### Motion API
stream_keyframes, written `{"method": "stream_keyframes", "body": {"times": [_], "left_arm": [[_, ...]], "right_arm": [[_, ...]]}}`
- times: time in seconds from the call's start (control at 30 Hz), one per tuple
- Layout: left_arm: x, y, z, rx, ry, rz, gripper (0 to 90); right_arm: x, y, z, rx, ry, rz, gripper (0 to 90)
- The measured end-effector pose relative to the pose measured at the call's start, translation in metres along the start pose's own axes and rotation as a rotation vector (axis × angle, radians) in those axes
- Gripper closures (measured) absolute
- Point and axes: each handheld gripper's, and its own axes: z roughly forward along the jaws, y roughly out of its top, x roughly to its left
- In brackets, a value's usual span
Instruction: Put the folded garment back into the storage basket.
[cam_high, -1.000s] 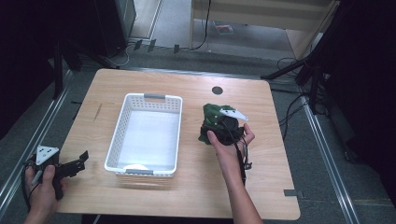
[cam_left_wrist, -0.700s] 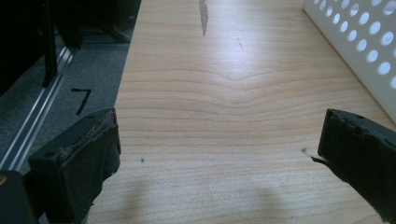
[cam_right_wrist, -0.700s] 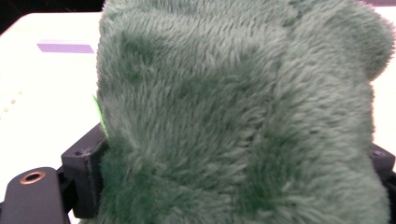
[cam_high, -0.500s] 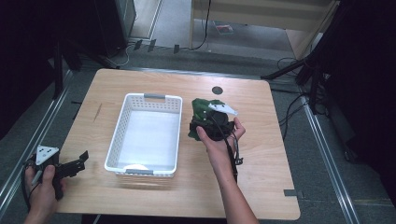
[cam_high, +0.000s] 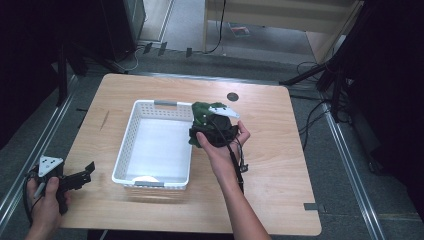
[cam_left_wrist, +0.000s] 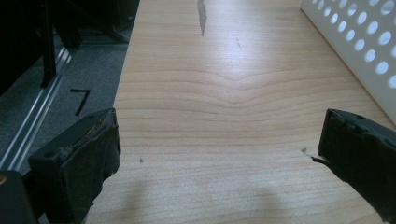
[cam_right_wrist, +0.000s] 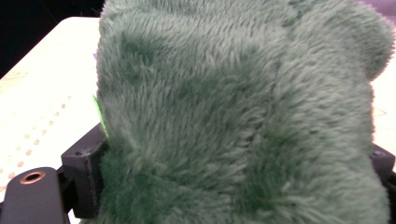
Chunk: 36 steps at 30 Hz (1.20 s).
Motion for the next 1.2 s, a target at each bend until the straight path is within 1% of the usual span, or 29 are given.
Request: {"method": "stream_keyframes", "body": {"times": [0.37, 0.57, 0.6, 0.83, 1.07, 1.2], "left_arm": [[0.0, 0.0, 0.0, 0.0, -0.003, 0.0, 0.2], [0.0, 0.0, 0.0, -0.002, -0.004, 0.001, 0.2], [0.0, 0.0, 0.0, -0.002, -0.004, 0.0, 0.2], [0.0, 0.0, 0.0, -0.002, -0.006, 0.001, 0.2], [0.0, 0.0, 0.0, -0.003, -0.007, 0.001, 0.2], [0.0, 0.0, 0.0, -0.002, -0.008, 0.001, 0.2]], "right_arm": [[0.025, 0.005, 0.005, 0.005, 0.026, -0.025, 12.2], [0.036, 0.007, 0.009, 0.012, 0.041, -0.034, 12.2], [0.037, 0.007, 0.009, 0.012, 0.043, -0.041, 12.2], [0.049, 0.008, 0.014, 0.021, 0.056, -0.042, 12.2], [0.062, 0.008, 0.018, 0.029, 0.071, -0.054, 12.2], [0.069, 0.007, 0.021, 0.035, 0.071, -0.045, 11.9]]}}
